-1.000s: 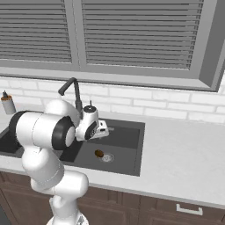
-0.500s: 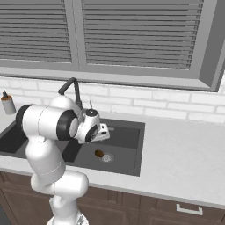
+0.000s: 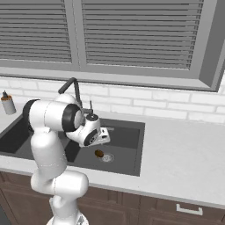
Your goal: Pick the mushroom from the sink and place it in the bowl. Then pick the bowl and place it in the microwave. Then close the microwave door and press the start button.
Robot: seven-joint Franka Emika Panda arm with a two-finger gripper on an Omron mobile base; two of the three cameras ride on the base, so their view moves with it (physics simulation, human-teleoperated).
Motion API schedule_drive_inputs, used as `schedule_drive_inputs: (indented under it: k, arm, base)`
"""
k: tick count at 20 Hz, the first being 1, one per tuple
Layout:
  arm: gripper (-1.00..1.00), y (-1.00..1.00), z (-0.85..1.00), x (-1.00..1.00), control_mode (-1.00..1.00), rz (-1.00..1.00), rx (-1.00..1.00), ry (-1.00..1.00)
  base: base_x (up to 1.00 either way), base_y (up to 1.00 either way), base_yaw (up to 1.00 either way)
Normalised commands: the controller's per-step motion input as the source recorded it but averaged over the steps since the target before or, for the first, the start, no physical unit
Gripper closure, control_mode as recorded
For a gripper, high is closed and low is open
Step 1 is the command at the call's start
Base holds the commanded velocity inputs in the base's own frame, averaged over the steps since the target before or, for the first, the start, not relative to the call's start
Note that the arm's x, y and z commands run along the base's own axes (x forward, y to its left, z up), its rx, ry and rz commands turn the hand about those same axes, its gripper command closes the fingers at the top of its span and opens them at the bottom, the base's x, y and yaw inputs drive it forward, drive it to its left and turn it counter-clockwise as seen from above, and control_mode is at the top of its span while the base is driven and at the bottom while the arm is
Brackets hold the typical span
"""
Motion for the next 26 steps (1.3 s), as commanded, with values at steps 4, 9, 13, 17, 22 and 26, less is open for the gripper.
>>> schedule_drive_inputs:
  k: [4, 9, 13, 17, 22, 26]
  arm:
    - [-1.00, 0.00, -0.39, 0.12, -1.00, 0.02, 0.00, 0.00]
    - [-1.00, 0.00, -0.35, 0.14, -1.00, 0.03, 0.00, 0.00]
    - [-1.00, 0.00, -0.26, 0.14, -1.00, 0.02, 0.00, 0.00]
    - [-1.00, 0.00, -0.22, 0.04, -1.00, 0.01, 0.00, 0.03]
    - [-1.00, 0.00, -0.12, 0.00, -1.00, 0.00, 0.00, 0.02]
    - [-1.00, 0.00, -0.09, 0.12, -1.00, 0.00, 0.00, 0.00]
  base:
    - [0.00, 0.00, 0.00]
    - [0.00, 0.00, 0.00]
    - [0.00, 0.00, 0.00]
    - [0.00, 0.00, 0.00]
    - [0.00, 0.00, 0.00]
    - [0.00, 0.00, 0.00]
